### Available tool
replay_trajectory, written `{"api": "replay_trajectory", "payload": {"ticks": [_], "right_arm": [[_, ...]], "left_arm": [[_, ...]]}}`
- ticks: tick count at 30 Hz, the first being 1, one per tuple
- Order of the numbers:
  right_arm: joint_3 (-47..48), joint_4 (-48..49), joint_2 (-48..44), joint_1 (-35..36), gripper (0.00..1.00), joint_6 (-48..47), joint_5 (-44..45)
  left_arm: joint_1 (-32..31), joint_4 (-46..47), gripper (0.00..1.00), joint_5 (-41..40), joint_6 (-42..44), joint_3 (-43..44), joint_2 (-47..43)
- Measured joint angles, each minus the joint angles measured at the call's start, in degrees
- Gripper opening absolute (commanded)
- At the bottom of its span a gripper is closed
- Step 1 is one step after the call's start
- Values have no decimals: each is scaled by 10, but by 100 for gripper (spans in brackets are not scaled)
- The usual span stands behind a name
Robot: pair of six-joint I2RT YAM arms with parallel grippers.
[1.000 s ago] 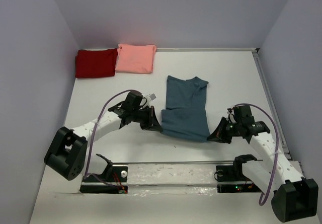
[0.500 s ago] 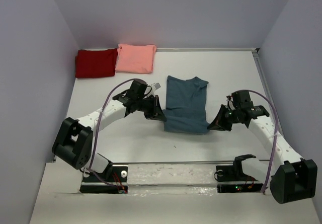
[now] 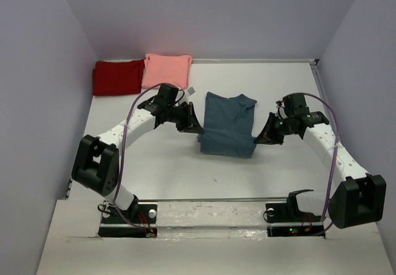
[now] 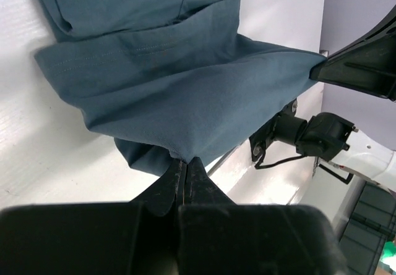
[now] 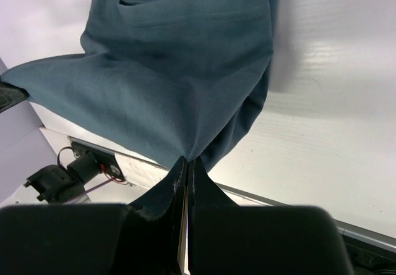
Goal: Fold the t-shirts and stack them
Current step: Fold the long partially folded tshirt into a neat square
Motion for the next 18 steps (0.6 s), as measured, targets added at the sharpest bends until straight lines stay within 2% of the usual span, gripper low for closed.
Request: {"api": "replay_trajectory", "payload": {"ticks": [18], "right_arm": [[109,-2,91,-20,0,-45,3]], "left_arm": [[24,-34,0,14,23,143,101]]}}
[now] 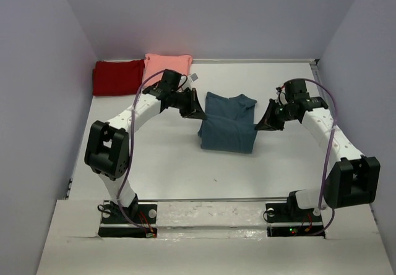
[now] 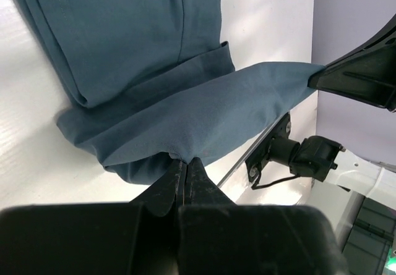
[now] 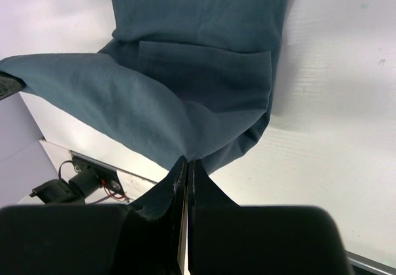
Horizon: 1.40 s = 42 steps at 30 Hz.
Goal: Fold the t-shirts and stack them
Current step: Fold the long partially folded tshirt into a neat square
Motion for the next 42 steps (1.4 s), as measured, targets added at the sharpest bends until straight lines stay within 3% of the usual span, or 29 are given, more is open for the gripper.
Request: {"api": "replay_trajectory", "payload": {"ticks": [42], "right_arm": [[236,4,263,-59,0,-62,-19]], "left_arm": [[34,1,0,22,-29,280,246]]}}
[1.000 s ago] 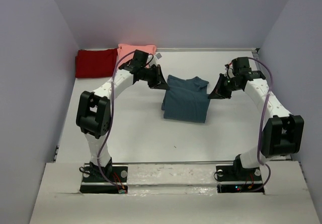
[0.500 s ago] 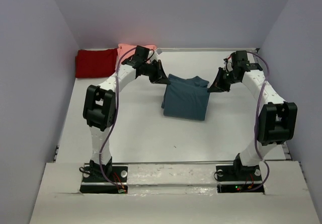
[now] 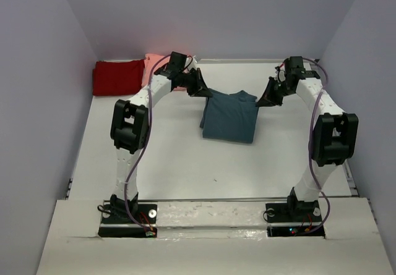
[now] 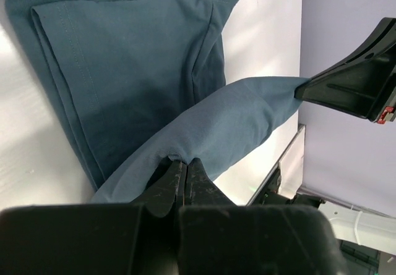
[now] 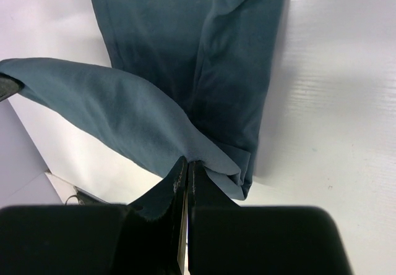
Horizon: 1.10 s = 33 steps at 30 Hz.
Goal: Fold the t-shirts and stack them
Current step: Fold the long partially folded tshirt into a neat square
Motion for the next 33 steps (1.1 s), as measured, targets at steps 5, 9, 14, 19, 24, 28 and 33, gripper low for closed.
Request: {"api": "replay_trajectory", "payload": {"ticks": [5,9,14,19,24,28,33], "right_arm": [[31,2,24,-1,0,-1,-3],[59,2,41,-1,0,-1,-7],[89,5,63,-2,0,-1,-9],[113,4,87,-2,0,-1,-12],[144,11,123,-2,0,-1,-11],[178,19,156,-2,0,0,-11],[205,39,196,-2,0,2,-11]], "left_arm": [[5,5,0,0,-10,29,21],[11,6,0,0,-16,44,30],[18,12,0,0,-22,60,42],[24,22,0,0,-33,75,62],[30,35,0,-3,-43,110,103],[35,53,0,-6,-53,147,140],[44,87,0,-9,-66,182,179]]}}
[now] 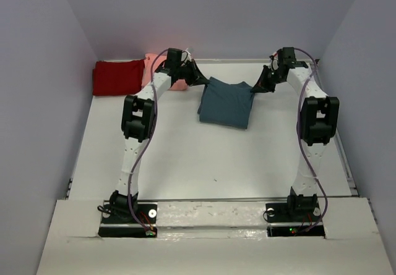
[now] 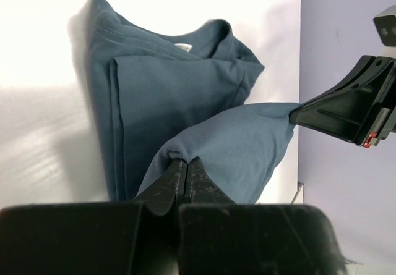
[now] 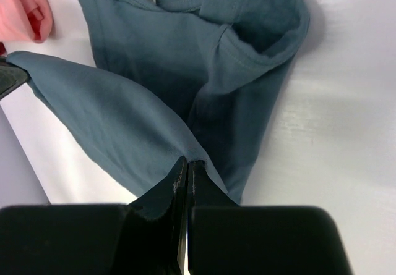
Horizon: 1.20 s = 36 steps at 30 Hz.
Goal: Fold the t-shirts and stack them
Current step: Fold the long partially folded tshirt into a neat square
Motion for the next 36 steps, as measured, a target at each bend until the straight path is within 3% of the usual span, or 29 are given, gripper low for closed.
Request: {"api": "replay_trajectory", "payload": {"ticks": [14,25,36], "right_arm": [[85,52,135,-14,0,8,6],[85,67,137,-16,0,10,23],[61,82,137,-17,0,11,24]], "left_arm": [[5,72,0,6,-38,54,102],[2,133,5,18,-71,61,135],[-3,131,5,14,-73,63,150]]}}
